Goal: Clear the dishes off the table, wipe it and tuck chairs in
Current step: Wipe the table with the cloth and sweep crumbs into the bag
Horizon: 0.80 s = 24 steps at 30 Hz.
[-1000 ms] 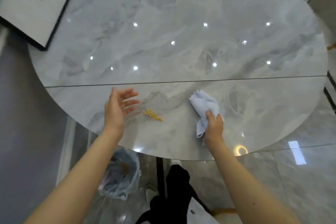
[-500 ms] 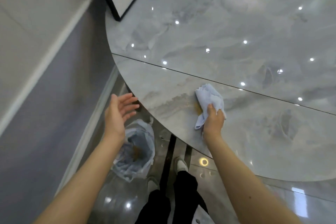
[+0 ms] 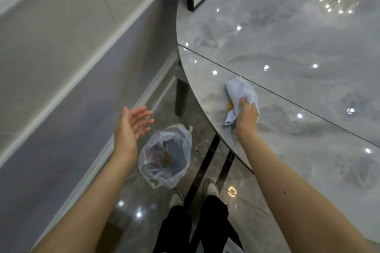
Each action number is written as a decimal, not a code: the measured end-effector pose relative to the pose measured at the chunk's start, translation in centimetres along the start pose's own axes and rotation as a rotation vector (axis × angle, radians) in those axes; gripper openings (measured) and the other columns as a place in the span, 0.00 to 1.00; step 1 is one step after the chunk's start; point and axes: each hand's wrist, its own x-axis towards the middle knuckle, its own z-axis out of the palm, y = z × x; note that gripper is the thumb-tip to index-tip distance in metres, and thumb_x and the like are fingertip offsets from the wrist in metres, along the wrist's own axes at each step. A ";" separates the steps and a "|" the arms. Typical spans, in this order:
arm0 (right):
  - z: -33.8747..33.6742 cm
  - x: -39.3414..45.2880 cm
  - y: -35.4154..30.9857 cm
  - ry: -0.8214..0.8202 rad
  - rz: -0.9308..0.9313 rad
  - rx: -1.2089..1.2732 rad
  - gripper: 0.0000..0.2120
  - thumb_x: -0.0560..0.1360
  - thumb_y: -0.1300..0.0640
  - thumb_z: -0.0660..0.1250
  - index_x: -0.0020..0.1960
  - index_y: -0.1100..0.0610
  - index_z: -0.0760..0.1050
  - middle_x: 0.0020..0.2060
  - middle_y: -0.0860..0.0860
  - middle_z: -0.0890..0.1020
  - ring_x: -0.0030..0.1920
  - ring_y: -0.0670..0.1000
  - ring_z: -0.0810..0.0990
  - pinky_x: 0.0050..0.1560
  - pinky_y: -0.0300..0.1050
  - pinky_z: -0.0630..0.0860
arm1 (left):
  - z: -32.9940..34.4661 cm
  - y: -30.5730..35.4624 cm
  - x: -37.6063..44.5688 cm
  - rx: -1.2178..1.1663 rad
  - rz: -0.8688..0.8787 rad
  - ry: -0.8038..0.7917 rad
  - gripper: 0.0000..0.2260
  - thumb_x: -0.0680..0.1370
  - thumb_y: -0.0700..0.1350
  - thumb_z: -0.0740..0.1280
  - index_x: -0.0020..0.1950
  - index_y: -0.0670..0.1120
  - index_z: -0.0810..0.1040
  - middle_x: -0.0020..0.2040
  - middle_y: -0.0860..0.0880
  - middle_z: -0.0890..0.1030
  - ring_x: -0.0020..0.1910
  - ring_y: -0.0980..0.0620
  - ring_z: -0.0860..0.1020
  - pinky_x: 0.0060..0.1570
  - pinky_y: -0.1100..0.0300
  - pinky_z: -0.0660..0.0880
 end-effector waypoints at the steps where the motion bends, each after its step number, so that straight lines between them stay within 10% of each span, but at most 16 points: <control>1: -0.4 0.0 -0.2 -0.028 0.028 0.062 0.17 0.77 0.56 0.59 0.61 0.64 0.74 0.49 0.58 0.76 0.49 0.54 0.74 0.51 0.49 0.74 | -0.2 0.3 -0.3 -0.005 0.002 0.006 0.22 0.83 0.55 0.45 0.47 0.48 0.77 0.40 0.53 0.83 0.35 0.57 0.81 0.38 0.61 0.73; 6: -3.8 -0.2 -2.7 -0.033 0.163 0.362 0.21 0.74 0.50 0.62 0.61 0.62 0.73 0.44 0.56 0.78 0.41 0.52 0.76 0.38 0.42 0.72 | 0.2 2.1 -1.7 -0.060 0.006 0.014 0.22 0.82 0.55 0.46 0.47 0.48 0.77 0.44 0.49 0.82 0.36 0.56 0.81 0.39 0.60 0.72; 11: -6.5 -0.7 -6.8 -0.028 0.219 0.568 0.19 0.77 0.51 0.60 0.31 0.59 0.75 0.17 0.50 0.76 0.24 0.50 0.76 0.40 0.44 0.73 | 1.9 4.0 -3.3 -0.093 0.056 -0.003 0.22 0.82 0.55 0.46 0.47 0.48 0.77 0.43 0.51 0.82 0.37 0.55 0.80 0.39 0.60 0.73; 24: 0.0 -8.9 -5.3 -0.638 0.424 0.744 0.14 0.79 0.53 0.55 0.53 0.58 0.77 0.40 0.53 0.85 0.39 0.53 0.85 0.42 0.46 0.81 | -1.0 0.9 -5.9 -0.165 0.042 0.167 0.20 0.83 0.52 0.47 0.48 0.47 0.77 0.45 0.48 0.81 0.40 0.50 0.79 0.41 0.58 0.73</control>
